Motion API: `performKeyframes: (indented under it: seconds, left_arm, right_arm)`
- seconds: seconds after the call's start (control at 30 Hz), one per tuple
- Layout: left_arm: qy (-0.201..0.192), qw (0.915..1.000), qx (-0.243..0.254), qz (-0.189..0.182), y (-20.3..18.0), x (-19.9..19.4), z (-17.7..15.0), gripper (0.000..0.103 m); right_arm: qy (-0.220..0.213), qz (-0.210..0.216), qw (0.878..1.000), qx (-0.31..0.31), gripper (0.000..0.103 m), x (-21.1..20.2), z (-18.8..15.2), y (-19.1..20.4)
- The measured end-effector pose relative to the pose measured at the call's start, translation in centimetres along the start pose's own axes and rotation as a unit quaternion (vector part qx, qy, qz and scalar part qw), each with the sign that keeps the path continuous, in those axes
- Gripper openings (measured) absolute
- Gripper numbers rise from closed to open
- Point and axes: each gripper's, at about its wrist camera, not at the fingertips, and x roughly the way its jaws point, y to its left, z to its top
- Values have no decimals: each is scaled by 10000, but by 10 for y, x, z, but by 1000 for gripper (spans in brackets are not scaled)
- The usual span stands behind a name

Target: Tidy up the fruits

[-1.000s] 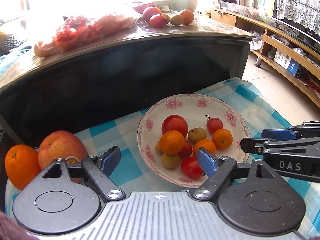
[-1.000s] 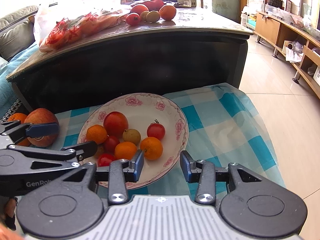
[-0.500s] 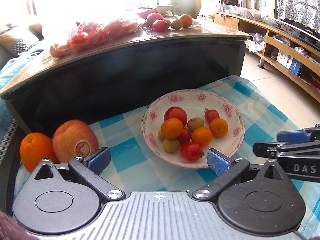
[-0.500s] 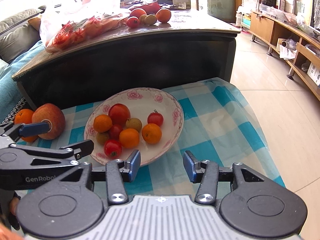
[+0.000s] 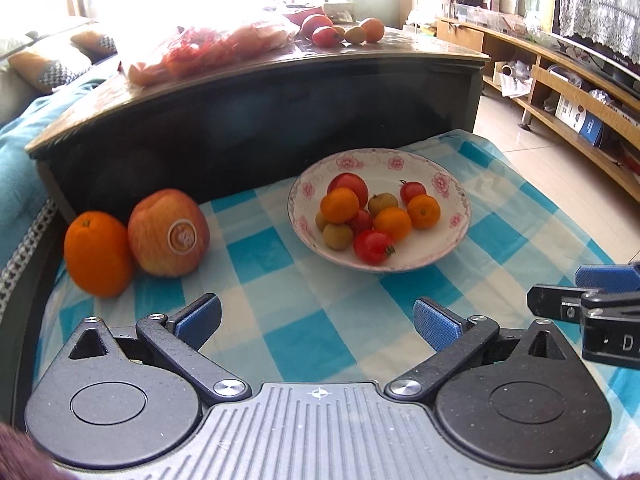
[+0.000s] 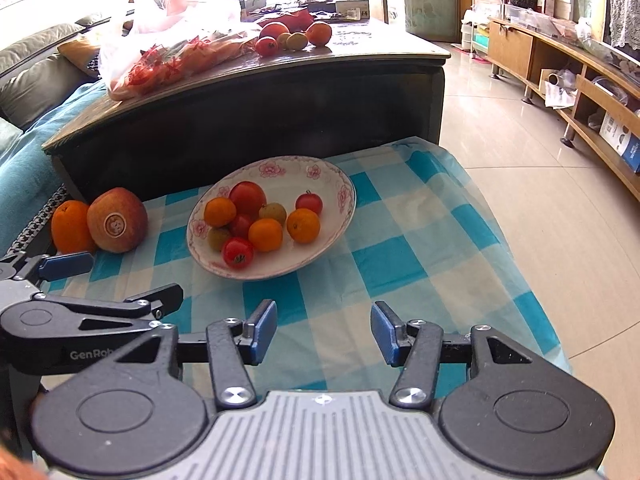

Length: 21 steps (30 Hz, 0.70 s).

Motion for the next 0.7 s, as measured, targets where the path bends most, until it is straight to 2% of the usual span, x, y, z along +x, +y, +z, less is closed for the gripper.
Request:
performKeyframes:
  seconds: [0.17, 0.7]
  left_arm:
    - [59, 9999, 39, 95, -5, -11, -9, 103]
    - [87, 9999, 52, -54, -11, -41, -38, 103]
  right_arm:
    - [11, 25, 10000, 22, 55, -14, -13, 3]
    - [192, 14, 9998, 36, 57, -38, -49, 11]
